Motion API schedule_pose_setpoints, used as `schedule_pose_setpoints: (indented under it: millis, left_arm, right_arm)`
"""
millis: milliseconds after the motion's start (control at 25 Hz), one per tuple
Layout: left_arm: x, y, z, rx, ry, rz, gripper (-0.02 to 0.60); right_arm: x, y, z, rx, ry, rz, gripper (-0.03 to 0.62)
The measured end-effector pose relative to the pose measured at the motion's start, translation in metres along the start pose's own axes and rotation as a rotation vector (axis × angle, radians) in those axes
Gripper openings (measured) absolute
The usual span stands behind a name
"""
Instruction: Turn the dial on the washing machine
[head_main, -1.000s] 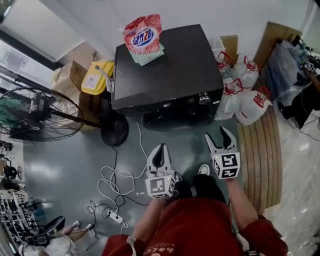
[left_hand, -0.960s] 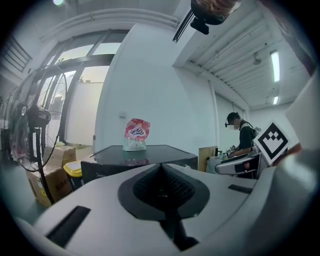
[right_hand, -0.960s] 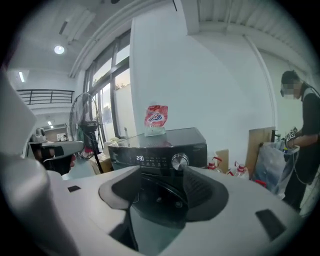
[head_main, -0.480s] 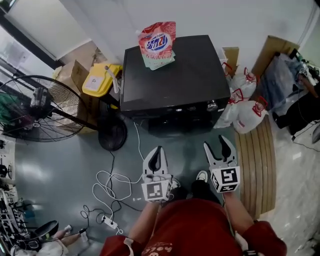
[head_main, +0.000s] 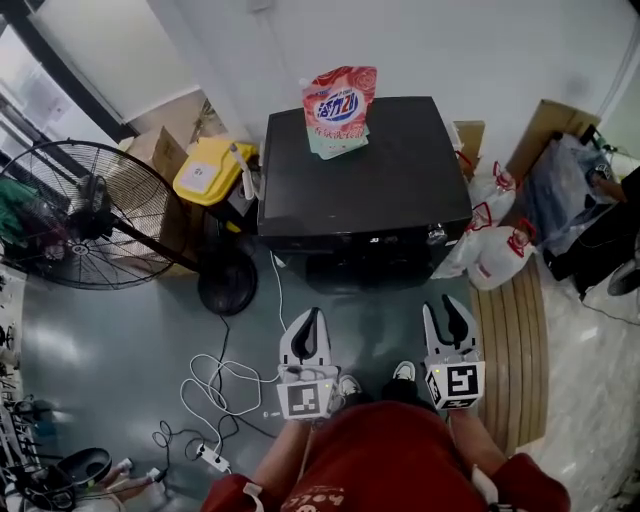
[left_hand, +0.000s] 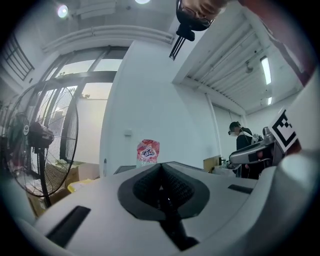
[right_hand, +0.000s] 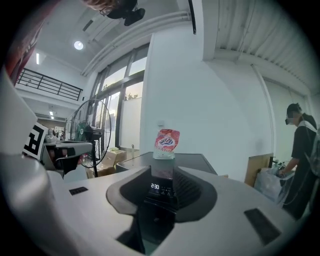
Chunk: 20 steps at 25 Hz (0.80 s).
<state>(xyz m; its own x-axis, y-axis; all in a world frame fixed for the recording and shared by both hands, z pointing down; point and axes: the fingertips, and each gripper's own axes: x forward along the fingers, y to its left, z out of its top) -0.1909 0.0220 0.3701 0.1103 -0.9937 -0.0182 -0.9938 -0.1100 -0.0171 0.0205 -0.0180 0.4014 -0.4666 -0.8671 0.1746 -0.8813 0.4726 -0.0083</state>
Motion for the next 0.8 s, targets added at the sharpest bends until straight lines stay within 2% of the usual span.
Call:
schedule_pose_setpoints:
  millis: [120,200,440,800]
  left_arm:
    - [0.001,0.004,0.005,0.016,0.001,-0.004,0.009]
    - [0.002,0.004,0.008,0.018,-0.002,-0.007,0.009]
    - [0.009,0.002,0.022,-0.015,-0.013,0.001,0.009]
    - [0.014,0.002,0.032,-0.006,-0.033,0.020,0.009]
  right_arm:
    - [-0.004,0.003,0.015,-0.010,-0.048,-0.003,0.081]
    - [-0.007,0.004,0.025,-0.028,-0.084,0.006,0.009]
    - [-0.002,-0.004,0.039,-0.020,-0.100,0.012,0.009]
    - [0.007,-0.009,0.043,0.018,-0.102,0.021,0.009]
